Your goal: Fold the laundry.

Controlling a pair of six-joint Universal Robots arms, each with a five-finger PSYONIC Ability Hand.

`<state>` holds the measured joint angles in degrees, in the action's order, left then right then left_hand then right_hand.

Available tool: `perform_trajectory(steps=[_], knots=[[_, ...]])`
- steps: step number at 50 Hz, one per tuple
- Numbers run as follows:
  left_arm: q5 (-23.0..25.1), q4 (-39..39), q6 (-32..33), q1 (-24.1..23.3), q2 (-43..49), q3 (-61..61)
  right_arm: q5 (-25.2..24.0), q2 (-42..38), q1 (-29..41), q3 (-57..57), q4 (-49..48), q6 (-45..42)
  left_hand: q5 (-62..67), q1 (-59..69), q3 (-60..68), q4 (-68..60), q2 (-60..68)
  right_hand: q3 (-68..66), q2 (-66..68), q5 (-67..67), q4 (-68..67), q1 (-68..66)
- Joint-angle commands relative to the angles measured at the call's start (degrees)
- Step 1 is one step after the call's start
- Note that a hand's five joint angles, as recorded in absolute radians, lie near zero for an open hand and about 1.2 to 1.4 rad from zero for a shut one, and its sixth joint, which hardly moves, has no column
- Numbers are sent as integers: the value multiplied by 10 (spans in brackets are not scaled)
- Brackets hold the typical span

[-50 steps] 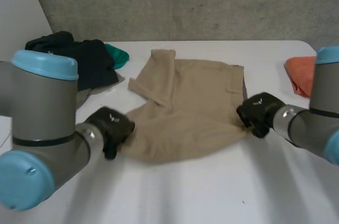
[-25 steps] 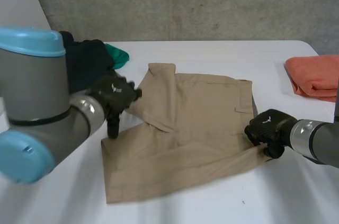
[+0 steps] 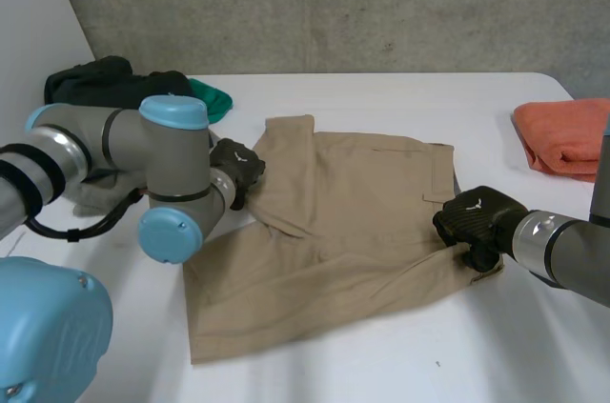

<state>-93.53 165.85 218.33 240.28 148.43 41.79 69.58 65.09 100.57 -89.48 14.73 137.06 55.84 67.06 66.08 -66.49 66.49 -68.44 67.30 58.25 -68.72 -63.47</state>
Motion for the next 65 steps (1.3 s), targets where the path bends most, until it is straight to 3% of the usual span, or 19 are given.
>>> perform_trajectory(steps=[1, 5, 8, 9, 10, 11, 12, 17, 22, 30, 34, 40, 48, 52, 53, 55, 60, 63, 65], knots=[[-86, -4, 17, -2, 7, -14, -3, 4, 2, -4, -7, 5, 142, 129, 139, -135, 135, -116, 127, 118, -113, -165], [-203, -28, 38, -10, -6, -11, -2, 6, 8, -8, -10, 5, 142, 129, 139, -135, 135, -116, 127, 118, -113, -165], [-203, -31, 34, -19, -27, 6, -1, 6, 19, -10, -17, 7, 142, 129, 139, -135, 135, -116, 127, 118, -113, -165], [-193, -31, 32, -22, -33, 11, 0, 6, 22, -10, -20, 9, 92, 80, 89, -85, 85, -116, 127, 118, -113, -165], [-183, -32, 27, -24, -40, 16, 1, 6, 24, -10, -22, 11, -74, -86, -76, 80, -80, -116, 127, 118, -113, -165], [-167, -31, 21, -28, -58, 30, 3, 6, 29, -10, -26, 17, -398, -411, -401, 405, -405, -116, 127, 118, -113, -165], [-162, -30, 17, -30, -67, 37, 5, 5, 31, -10, -29, 20, -483, -495, -486, 490, -490, -116, 127, 118, -113, -165], [-156, -30, -18, -25, -139, 81, 13, 6, 33, -10, -39, 33, -558, -570, -560, 564, -564, -116, 127, 118, -113, -165], [-137, -39, -70, -24, -231, 144, 14, 6, 30, -11, -63, 52, -528, -540, -530, 534, -534, -116, 127, 118, -113, -165], [-31, -77, -164, -29, -392, 319, 12, 6, 15, -1, -102, 137, -472, -484, -475, 479, -479, -116, 127, 118, -113, -165], [-7, -106, -179, -40, -422, 389, 11, 6, 12, 1, -109, 167, -469, -481, -471, 475, -475, -116, 127, 118, -113, -165], [-2, -102, -173, -60, -431, 471, 11, 10, 12, 0, -109, 182, -470, -483, -473, 477, -477, -116, 127, 118, -113, -165], [-38, 18, -136, -82, -366, 499, 13, 19, 9, -2, -107, 181, -397, -409, -399, 403, -403, -116, 127, 118, -113, -165], [-60, 15, -132, -91, -342, 493, 15, 27, 4, -7, -105, 177, -26, -38, -28, 32, -32, -116, 127, 118, -113, -165], [-60, 12, -135, -94, -343, 491, 16, 30, 4, -8, -102, 172, 140, 128, 138, -133, 133, -116, 127, 118, -113, -165], [-56, 9, -140, -97, -348, 490, 15, 36, 6, -11, -95, 163, 142, 129, 139, -135, 135, -116, 127, 118, -113, -165], [-24, -45, -122, -102, -371, 502, 13, 67, 6, -45, -10, 53, 142, 129, 139, -135, 135, -116, 127, 118, -113, -165], [15, -138, -60, -106, -376, 512, 26, 94, -19, -103, 118, -177, 142, 129, 139, -135, 135, -116, 127, 118, -113, -165], [24, -169, -36, -105, -375, 511, 34, 101, -30, -116, 154, -259, 142, 129, 139, -135, 135, -116, 127, 118, -113, -165]])
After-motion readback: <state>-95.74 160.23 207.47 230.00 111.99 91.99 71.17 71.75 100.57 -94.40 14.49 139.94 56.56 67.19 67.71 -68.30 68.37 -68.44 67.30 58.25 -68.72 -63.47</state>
